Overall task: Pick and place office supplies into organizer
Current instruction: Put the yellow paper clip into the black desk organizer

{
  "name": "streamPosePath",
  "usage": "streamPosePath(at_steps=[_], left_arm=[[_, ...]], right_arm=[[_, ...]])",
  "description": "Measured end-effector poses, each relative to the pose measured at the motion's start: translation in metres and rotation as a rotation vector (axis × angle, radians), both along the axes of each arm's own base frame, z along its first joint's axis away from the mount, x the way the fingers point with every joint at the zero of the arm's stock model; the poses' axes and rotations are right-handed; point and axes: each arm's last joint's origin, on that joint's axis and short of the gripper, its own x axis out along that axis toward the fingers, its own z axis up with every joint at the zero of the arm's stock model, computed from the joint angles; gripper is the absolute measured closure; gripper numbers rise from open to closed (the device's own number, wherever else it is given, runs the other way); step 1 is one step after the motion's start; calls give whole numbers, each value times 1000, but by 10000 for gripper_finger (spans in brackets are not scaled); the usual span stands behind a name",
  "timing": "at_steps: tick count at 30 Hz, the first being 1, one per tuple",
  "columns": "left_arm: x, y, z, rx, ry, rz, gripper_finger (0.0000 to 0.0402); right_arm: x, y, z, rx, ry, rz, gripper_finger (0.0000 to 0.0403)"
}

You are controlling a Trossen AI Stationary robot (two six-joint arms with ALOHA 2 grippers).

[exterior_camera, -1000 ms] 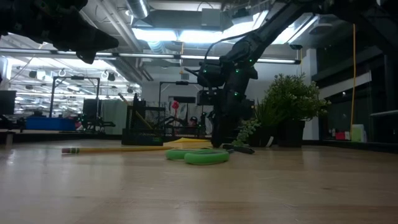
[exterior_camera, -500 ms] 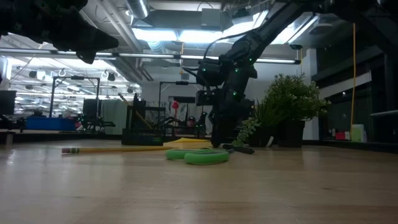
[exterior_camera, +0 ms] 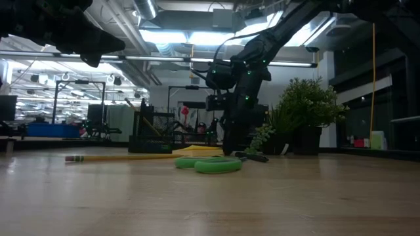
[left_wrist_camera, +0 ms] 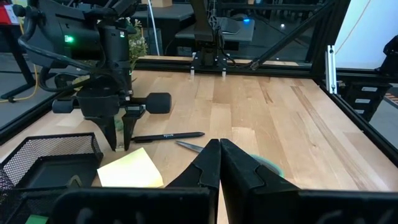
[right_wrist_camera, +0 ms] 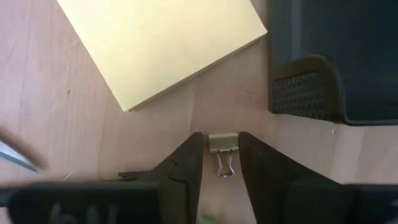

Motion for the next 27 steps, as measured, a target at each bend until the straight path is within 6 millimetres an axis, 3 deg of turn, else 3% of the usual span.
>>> streamPosePath(at_steps=[7, 27], left_arm=[[0, 0, 0, 0, 0, 0, 399], [0, 0, 0, 0, 0, 0, 400]], right_arm=[[0, 0, 0, -1, -4, 1, 350], [0, 0, 0, -2, -3, -3, 341]])
